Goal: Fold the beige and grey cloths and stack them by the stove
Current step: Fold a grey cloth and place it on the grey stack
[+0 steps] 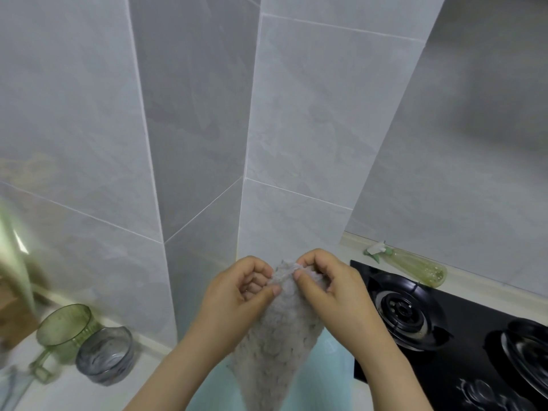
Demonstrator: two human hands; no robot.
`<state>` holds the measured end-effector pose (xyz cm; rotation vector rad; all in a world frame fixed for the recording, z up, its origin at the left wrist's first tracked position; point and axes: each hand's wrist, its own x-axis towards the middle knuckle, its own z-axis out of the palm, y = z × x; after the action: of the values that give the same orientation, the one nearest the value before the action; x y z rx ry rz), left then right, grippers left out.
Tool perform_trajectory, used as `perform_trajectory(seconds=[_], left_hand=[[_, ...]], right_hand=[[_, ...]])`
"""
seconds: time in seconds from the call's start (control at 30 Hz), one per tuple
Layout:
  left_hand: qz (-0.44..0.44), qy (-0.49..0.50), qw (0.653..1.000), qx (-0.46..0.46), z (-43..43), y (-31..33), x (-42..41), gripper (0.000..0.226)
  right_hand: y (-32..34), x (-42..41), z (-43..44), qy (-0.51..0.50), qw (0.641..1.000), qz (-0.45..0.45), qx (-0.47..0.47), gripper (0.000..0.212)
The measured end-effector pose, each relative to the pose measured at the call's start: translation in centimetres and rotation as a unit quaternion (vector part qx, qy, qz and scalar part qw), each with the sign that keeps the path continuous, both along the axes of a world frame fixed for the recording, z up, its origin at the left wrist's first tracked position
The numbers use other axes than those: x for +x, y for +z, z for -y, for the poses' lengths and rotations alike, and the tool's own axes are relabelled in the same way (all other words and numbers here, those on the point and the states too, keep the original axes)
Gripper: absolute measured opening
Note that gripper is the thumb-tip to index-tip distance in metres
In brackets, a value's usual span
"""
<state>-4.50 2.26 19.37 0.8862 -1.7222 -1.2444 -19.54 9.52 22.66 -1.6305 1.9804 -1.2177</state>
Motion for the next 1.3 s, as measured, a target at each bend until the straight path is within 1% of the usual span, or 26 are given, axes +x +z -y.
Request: perform_trajectory(seconds=[0.13,0.2,0.3,0.4,0.5,0.6,0.7,0.83,0.97,1.1,1.2,1.3], left_hand=[[-0.020,-0.004,1.000,0.010,0.1,-0.6,-0.3,0.017],[-0.024,-0.016,1.000,0.001,0.1,-0.7,-0.3,0.018],[-0.005,-0.022,0.999,-0.036,0.2,-0.8,-0.1,0.017],[0.005,-0.034,0.999,-0.038,0.3,-1.1,0.2,0.014],[0.032,-0.051,0.997,-0.054,0.5,-1.7,0.3,0.021],[0.076,-0.060,0.991,-0.090,0.7,-2.6,0.6,0.039],[0.111,-0.056,0.988,-0.086,1.1,-3.7,0.8,0.046],[0.148,-0.054,0.984,-0.089,1.3,-5.0,0.8,0.041],[0.192,-0.061,0.974,-0.104,1.6,-6.3,1.1,0.041],[0.198,-0.052,0.974,-0.094,1.9,-6.8,1.4,0.038],[0.218,-0.034,0.971,-0.096,2.3,-6.9,1.9,0.029],[0.221,-0.009,0.972,-0.077,2.7,-6.8,2.4,0.020]], right_hand=[[0.3,0.1,0.1,0.009,1.000,0.018,0.006,0.002],[0.4,0.1,0.1,0.005,1.000,0.018,-0.013,0.008],[0.5,0.0,0.0,-0.006,0.999,0.032,-0.037,0.011],[0.5,-0.1,0.0,-0.011,0.998,0.041,-0.051,0.011],[0.6,-0.4,0.0,-0.024,0.996,0.055,-0.067,0.011],[0.7,-0.8,0.0,-0.045,0.993,0.065,-0.090,0.010],[1.0,-1.3,-0.1,-0.071,0.988,0.075,-0.113,0.010],[1.4,-2.2,-0.4,-0.100,0.982,0.073,-0.140,0.012],[1.5,-3.2,-0.7,-0.126,0.976,0.075,-0.159,0.012],[1.1,-4.4,-0.9,-0.149,0.971,0.075,-0.169,0.010],[0.5,-5.1,-1.2,-0.165,0.966,0.094,-0.177,0.010],[0.0,-6.0,-1.6,-0.181,0.962,0.100,-0.180,0.011]])
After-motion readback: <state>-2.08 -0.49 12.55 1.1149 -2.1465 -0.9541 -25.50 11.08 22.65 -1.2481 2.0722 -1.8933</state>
